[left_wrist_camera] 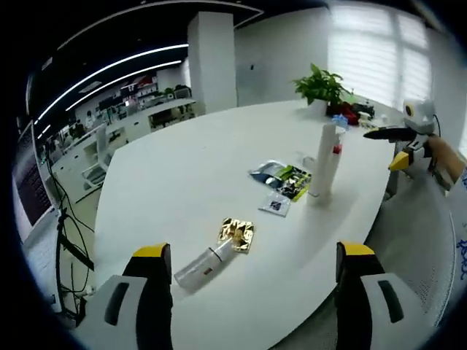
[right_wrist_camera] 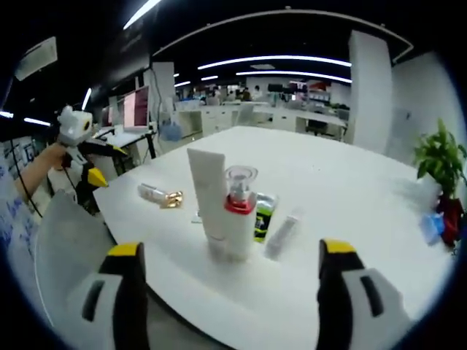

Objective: Arrange the skincare products in the storage area until every visible bottle or jar stands upright without overlapping.

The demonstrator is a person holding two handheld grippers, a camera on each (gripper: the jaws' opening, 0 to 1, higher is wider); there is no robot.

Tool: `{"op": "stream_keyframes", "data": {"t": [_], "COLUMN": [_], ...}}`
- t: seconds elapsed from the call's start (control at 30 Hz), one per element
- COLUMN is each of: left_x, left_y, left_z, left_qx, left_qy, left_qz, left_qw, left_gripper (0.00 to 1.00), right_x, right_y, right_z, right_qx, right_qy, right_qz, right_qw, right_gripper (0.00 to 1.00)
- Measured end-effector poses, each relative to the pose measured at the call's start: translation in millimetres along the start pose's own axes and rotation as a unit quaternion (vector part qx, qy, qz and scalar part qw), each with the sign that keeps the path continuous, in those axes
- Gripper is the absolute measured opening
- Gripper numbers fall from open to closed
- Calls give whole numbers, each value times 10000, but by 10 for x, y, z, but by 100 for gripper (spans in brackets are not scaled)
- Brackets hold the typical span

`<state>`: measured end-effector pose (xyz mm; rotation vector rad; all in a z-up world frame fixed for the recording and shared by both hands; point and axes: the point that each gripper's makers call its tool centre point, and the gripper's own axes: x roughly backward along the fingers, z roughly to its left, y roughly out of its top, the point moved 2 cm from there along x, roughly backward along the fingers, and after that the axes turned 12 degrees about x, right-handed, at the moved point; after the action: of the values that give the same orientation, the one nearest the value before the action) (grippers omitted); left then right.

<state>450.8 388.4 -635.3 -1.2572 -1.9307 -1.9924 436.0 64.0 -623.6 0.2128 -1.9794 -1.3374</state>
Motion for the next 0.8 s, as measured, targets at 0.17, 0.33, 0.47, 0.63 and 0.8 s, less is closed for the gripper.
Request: {"op": "stream_keyframes", "data": {"t": [0.17, 0.33, 0.47, 0.63, 0.8], "left_x": [-137, -255, -318, -422, -555], "left_y": [-50, -100, -138, -188, -265], "left_z": [138, 295, 423, 551, 639], "left_qx": [-104, -325, -539, -857, -1113], "left_qy": [41, 79, 121, 42, -10], "left_qz": [220, 501, 768, 1154, 1571], "left_qw": [9997, 9982, 9955, 9896, 9813], "left_gripper": [88, 82, 72, 63, 54], "right_x": [-10, -32, -41, -47, -52], "right_y": [4, 1, -21, -28, -29], "right_z": [-8, -20, -33, -23, -16], "right_qx": [11, -7, -14, -63, -79], "right_qy": [0, 14, -1, 10, 5], "right_qz": [29, 40, 87, 118, 163], "right_qw": [10000, 10000, 10000, 9999, 9998], "right_gripper": [100, 100, 100, 100, 100]}}
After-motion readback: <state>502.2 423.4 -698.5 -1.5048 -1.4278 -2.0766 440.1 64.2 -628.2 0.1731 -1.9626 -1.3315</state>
